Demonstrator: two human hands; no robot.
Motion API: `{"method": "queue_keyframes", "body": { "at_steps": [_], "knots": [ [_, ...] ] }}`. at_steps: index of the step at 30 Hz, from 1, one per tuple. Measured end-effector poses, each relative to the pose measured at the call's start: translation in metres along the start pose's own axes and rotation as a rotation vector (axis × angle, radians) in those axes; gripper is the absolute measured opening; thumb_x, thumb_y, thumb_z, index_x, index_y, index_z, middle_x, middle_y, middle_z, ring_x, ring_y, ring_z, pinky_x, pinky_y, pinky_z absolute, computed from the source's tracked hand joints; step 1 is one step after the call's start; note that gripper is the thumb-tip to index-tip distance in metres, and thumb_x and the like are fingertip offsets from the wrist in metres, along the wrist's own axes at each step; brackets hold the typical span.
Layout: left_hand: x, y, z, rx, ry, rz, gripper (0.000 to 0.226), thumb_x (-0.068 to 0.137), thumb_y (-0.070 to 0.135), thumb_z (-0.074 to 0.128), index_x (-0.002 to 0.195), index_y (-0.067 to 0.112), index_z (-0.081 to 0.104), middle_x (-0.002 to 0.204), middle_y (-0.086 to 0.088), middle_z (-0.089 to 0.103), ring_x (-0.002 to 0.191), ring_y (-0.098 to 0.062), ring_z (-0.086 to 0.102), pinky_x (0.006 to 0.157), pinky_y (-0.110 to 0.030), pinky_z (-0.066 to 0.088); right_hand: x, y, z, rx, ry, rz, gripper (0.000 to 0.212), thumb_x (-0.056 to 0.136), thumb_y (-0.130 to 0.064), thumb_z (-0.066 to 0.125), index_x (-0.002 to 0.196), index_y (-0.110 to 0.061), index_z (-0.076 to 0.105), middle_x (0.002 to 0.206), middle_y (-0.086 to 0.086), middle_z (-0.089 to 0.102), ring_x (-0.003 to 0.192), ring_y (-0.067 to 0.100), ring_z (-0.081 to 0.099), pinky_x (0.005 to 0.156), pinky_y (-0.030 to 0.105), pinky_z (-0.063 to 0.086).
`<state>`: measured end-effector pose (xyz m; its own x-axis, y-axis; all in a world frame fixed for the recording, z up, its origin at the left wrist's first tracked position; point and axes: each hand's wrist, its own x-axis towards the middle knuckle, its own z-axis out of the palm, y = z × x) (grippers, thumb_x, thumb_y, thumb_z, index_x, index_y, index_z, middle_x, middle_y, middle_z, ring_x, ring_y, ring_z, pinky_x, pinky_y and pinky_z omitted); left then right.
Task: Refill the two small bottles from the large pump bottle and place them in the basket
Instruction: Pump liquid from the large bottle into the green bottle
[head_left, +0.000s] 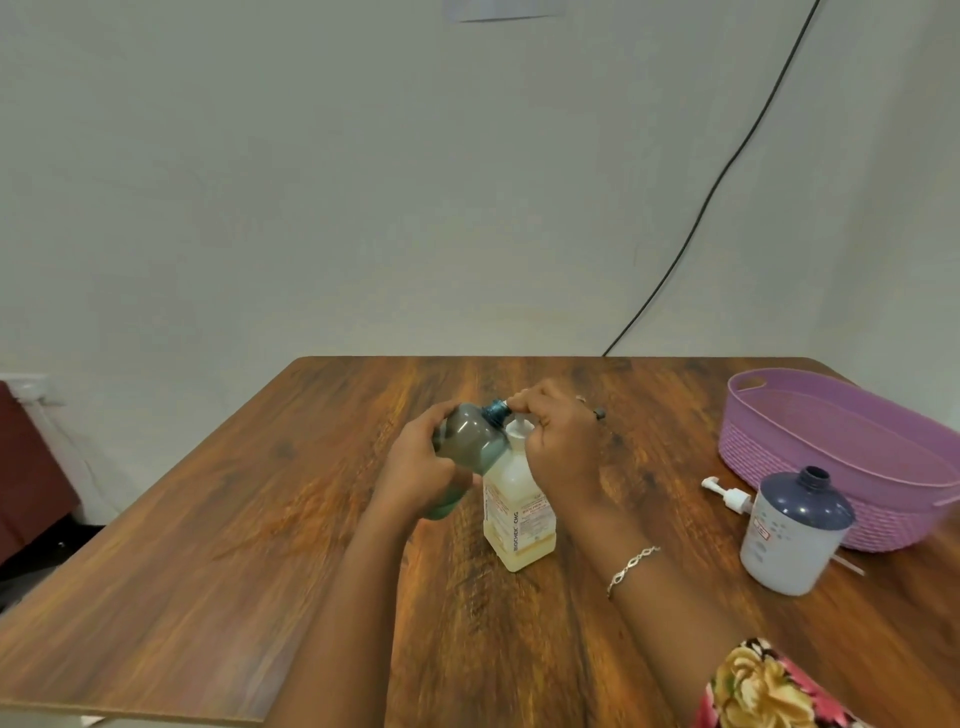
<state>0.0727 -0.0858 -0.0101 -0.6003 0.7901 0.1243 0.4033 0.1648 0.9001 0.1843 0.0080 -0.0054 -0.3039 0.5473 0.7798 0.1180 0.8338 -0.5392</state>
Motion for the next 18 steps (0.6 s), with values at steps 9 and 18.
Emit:
{"method": "queue_keyframes", "body": {
  "at_steps": [9,18],
  "knots": [
    [-0.005,-0.001,0.002,-0.062,0.014,-0.006,0.08,0.065,-0.002,0.076,0.132,0.03,0.046,0.106,0.012,0.047,0.09,-0.009,0.049,0.063,-0.023,0.041,0.008,0.002,-0.006,0.02,-0.033,-0.005,0.026,0.072,-0.001,0.045,0.076,0.002,0.071,0.072,0.013,0.065,0.067,0.023,0.058,0.061,0.026,0.045],
    [-0.009,0.001,0.001,0.018,-0.009,0.0,0.078,0.065,-0.002,0.076,0.131,0.029,0.047,0.103,0.011,0.043,0.089,-0.011,0.046,0.068,-0.026,0.04,-0.005,0.007,-0.001,-0.054,-0.016,-0.061,0.022,0.067,0.015,0.053,0.071,0.003,0.07,0.069,0.013,0.064,0.063,0.025,0.059,0.057,0.029,0.047]
  ]
}}
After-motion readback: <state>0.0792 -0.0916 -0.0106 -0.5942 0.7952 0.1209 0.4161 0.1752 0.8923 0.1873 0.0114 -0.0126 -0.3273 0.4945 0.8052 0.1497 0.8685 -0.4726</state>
